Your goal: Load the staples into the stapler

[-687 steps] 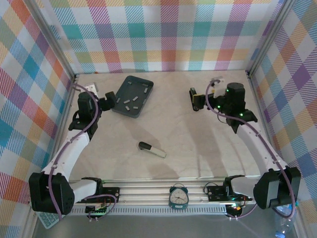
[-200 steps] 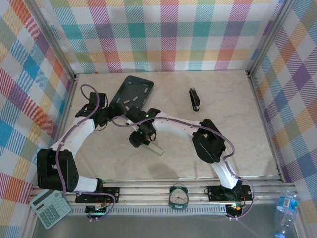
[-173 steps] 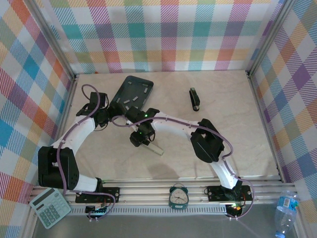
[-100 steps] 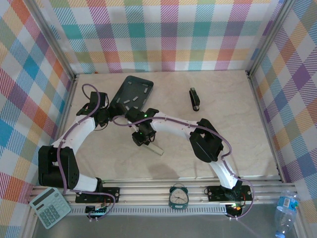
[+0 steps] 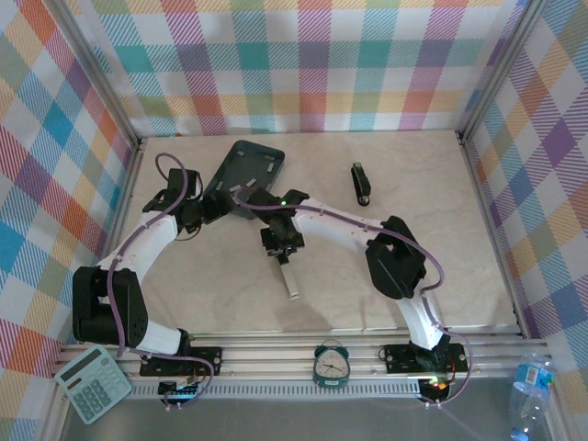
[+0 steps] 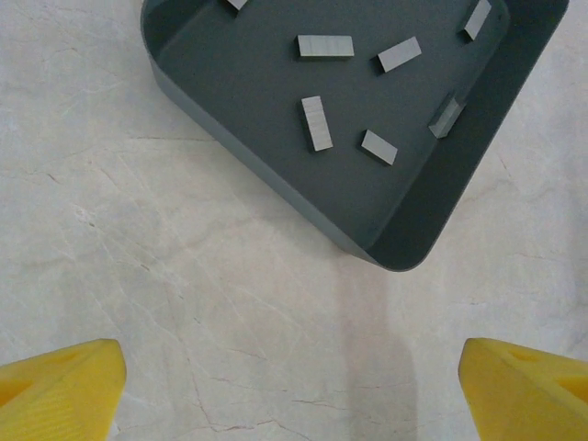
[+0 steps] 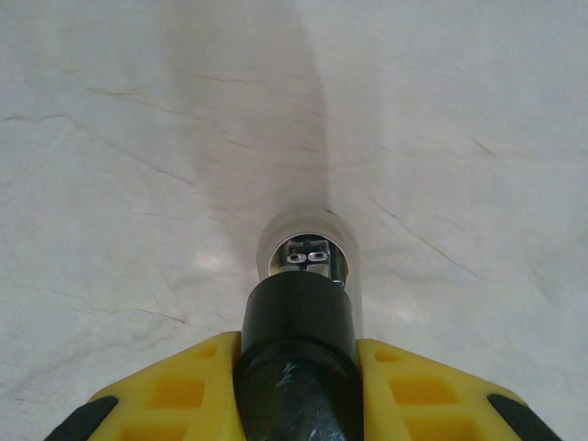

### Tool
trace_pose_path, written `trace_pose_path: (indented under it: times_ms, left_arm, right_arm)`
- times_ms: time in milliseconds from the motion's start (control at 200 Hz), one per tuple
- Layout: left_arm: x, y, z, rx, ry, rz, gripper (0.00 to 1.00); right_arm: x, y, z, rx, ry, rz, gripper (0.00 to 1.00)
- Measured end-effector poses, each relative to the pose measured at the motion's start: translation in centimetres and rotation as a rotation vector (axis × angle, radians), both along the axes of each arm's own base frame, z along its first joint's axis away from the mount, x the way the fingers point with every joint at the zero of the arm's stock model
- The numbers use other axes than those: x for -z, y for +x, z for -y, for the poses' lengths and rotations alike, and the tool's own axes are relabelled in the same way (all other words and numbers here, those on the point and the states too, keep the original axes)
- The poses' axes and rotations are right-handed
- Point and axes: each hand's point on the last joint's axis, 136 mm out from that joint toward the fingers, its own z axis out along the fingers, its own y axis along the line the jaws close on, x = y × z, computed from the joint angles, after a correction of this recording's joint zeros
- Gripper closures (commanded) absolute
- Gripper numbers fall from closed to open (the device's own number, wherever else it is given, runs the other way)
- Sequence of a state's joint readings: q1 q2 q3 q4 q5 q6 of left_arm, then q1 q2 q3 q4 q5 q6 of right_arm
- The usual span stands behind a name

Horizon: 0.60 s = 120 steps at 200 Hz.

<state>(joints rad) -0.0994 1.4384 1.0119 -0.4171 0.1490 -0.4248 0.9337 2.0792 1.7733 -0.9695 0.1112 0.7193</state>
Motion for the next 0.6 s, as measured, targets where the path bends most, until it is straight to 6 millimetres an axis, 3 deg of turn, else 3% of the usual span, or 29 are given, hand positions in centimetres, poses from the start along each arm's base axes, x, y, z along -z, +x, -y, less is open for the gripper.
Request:
trace_pose_path:
  times_ms: [160, 345, 445, 600]
  left_arm:
    - [-0.3, 0.1, 0.3, 0.024, -0.009, 0.006, 0.08]
    - [-1.0, 0.4, 1.3, 0.065, -0.049, 0.017, 0.09]
    - [-1.0, 0.2, 1.8, 0.083, -0.054, 0.016, 0.09]
    - [-0.4, 0.1, 2.4, 0.109, -0.046, 0.003, 0.09]
  right_arm:
    - [-0.3, -0.7, 4.4, 0.208, -0.008, -0.044, 0.85]
    - [1.9, -1.5, 9.3, 0.396, -0.055, -0.088, 0.84]
    - [2.3, -0.9, 9.9, 0.448, -0.056, -0.073, 0.84]
    - [2.1, 0.5, 8.9, 0.475, 0.007, -0.033, 0.84]
